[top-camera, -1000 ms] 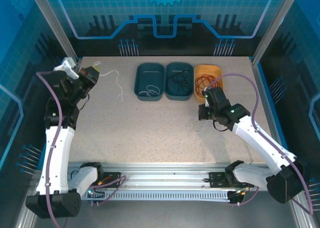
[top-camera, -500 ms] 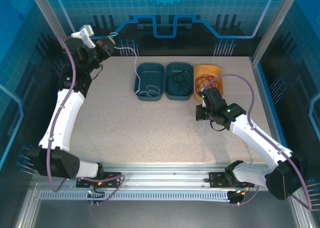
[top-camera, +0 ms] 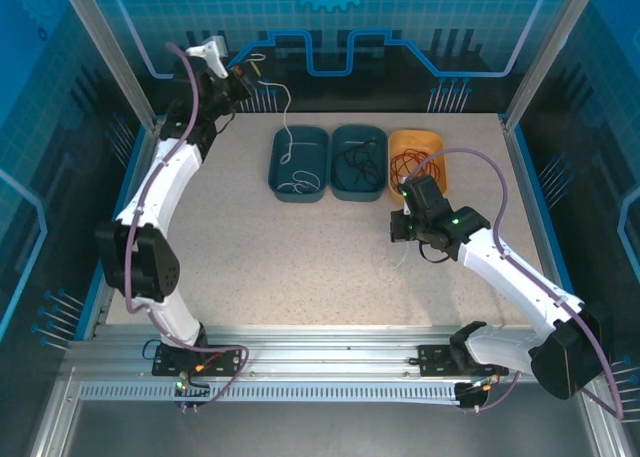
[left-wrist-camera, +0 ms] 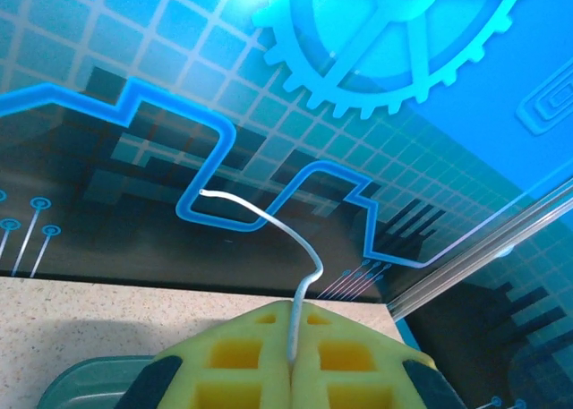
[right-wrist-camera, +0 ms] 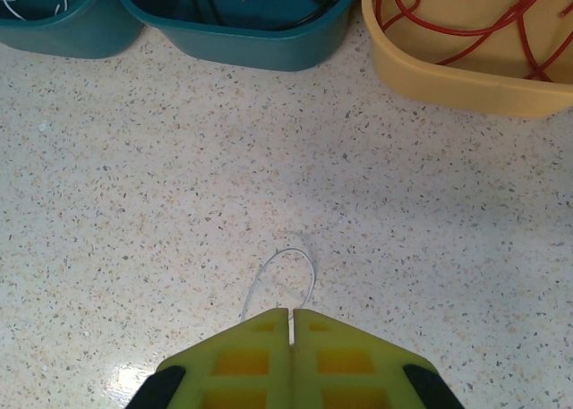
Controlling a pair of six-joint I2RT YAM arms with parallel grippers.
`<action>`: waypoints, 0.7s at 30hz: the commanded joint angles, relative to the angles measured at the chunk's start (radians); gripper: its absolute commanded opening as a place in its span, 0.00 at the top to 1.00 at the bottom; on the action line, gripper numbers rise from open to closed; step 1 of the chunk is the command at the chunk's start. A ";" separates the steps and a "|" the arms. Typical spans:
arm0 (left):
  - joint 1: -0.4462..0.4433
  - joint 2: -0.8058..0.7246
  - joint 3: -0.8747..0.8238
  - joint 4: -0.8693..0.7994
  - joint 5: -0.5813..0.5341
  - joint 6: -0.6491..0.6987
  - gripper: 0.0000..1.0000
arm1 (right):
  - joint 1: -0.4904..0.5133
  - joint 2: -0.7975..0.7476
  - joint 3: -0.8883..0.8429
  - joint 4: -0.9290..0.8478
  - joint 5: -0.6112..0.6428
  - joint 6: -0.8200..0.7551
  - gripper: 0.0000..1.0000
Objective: Untangle the cables
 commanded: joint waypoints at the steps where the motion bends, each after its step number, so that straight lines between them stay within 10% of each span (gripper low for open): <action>1: -0.042 0.066 0.076 0.025 0.034 0.084 1.00 | 0.013 0.002 0.031 -0.008 0.018 0.014 1.00; 21: -0.162 0.269 0.084 -0.205 -0.282 0.322 1.00 | 0.011 -0.042 0.016 -0.032 0.056 0.013 1.00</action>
